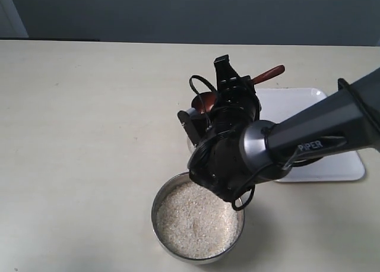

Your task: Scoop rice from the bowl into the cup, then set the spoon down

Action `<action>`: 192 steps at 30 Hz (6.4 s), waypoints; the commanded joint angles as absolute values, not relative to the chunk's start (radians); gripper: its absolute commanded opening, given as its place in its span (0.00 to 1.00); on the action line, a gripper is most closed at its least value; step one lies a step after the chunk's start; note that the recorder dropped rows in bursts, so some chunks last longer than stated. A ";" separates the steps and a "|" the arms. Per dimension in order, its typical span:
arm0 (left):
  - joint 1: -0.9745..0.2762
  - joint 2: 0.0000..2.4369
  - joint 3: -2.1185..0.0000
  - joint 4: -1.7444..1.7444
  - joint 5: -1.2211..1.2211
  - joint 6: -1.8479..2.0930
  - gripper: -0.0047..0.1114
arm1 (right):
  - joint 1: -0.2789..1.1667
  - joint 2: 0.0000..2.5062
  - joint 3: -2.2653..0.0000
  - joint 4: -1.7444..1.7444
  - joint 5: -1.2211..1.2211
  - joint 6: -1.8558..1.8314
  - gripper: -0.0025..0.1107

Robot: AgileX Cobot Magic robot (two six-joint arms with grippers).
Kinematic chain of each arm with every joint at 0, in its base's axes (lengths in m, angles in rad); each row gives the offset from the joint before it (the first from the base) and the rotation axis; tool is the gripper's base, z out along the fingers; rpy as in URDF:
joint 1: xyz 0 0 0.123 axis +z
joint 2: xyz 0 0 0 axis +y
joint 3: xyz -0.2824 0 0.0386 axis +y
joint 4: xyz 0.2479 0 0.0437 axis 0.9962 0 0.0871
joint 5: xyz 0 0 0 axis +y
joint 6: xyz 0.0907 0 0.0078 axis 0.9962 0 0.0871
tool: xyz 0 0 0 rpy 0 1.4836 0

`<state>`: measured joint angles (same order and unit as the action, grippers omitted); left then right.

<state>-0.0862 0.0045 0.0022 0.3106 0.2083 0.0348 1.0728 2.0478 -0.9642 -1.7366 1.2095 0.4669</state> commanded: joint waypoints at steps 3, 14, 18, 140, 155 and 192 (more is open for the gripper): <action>-0.092 0.000 0.000 0.307 0.203 0.029 0.04 | 1.067 1.998 -0.962 -1.744 1.221 0.514 0.01; -0.092 0.000 0.000 0.307 0.203 0.029 0.04 | 1.053 1.808 -0.962 -1.429 1.088 0.553 0.01; -0.092 0.000 0.000 0.307 0.203 0.029 0.04 | 1.001 1.741 -0.962 -1.303 0.941 0.553 0.01; -0.092 0.000 0.000 0.305 0.203 0.029 0.04 | 0.012 0.256 -0.018 -0.146 0.126 0.237 0.02; -0.092 0.000 0.000 0.305 0.209 0.029 0.04 | 0.000 0.132 0.000 -0.118 0.196 0.227 0.02; -0.092 0.000 0.000 0.305 0.206 0.029 0.04 | -0.197 0.000 0.000 0.156 0.304 -0.049 0.02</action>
<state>-0.0862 0.0045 0.0022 0.3106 0.2103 0.0348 -0.1928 0.0065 -0.0031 0.1493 0.3071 -0.0407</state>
